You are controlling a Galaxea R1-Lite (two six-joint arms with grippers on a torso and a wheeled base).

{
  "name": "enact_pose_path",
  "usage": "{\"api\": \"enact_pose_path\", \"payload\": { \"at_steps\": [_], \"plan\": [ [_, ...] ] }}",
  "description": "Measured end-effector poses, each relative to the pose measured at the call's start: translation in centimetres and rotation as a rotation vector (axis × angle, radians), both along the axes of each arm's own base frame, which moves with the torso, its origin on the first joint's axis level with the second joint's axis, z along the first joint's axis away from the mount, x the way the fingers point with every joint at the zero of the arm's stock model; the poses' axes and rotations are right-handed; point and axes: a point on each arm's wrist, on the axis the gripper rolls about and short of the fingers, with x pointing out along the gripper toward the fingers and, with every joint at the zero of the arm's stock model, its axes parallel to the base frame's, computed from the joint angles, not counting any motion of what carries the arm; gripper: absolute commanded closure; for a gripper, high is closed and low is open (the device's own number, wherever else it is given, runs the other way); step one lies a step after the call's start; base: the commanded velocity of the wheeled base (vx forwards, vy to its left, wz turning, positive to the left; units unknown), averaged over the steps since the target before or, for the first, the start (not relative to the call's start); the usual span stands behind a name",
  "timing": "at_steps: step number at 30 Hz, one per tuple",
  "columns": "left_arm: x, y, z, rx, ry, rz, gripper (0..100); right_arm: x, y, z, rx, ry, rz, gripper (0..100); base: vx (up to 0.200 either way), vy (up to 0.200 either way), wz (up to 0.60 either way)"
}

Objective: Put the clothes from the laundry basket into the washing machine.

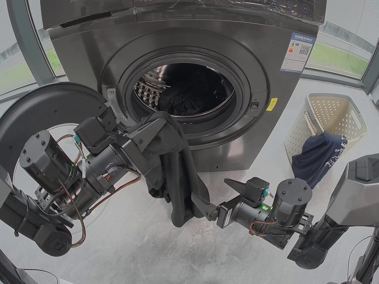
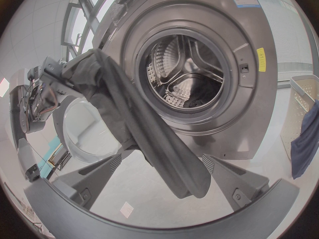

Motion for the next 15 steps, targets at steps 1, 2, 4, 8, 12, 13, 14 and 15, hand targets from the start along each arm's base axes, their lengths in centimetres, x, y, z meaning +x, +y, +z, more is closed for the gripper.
{"api": "enact_pose_path", "payload": {
  "at_steps": [1, 2, 4, 8, 12, 13, 14, 15],
  "plan": [
    [0.0, 0.0, 0.1, -0.002, -0.004, 0.002, 100, -0.3, 0.3, 0.0, -0.001, 0.000, 0.014, 0, 0.000, 0.000, 0.00],
    [0.0, 0.0, 0.1, -0.003, -0.006, 0.003, 100, -0.5, 0.4, 0.0, -0.001, 0.001, 0.021, 0, 0.000, 0.000, 0.00],
    [0.1, -0.1, 0.3, -0.006, -0.013, 0.007, 100, -1.2, 1.2, -0.2, -0.005, 0.004, 0.055, 0, 0.000, 0.000, 0.00],
    [0.2, -0.2, 0.6, -0.014, -0.023, 0.021, 100, -1.7, 2.3, -0.6, -0.005, 0.003, 0.087, 0, 0.000, 0.000, 0.00],
    [0.2, -0.2, 0.7, -0.018, -0.028, 0.025, 100, -1.3, 3.2, -0.9, 0.013, -0.012, 0.095, 0, 0.000, 0.000, 0.00],
    [0.2, -0.2, 0.8, -0.018, -0.028, 0.025, 100, -1.2, 3.5, -1.0, 0.016, -0.015, 0.097, 0, 0.000, 0.000, 0.00],
    [0.2, -0.2, 0.8, -0.019, -0.029, 0.025, 100, -1.1, 3.7, -1.0, 0.019, -0.018, 0.098, 0, 0.000, 0.000, 0.00],
    [0.2, -0.2, 0.8, -0.020, -0.031, 0.026, 100, -0.9, 4.0, -1.1, 0.024, -0.021, 0.099, 0, 0.000, 0.000, 0.00]
  ]
}}
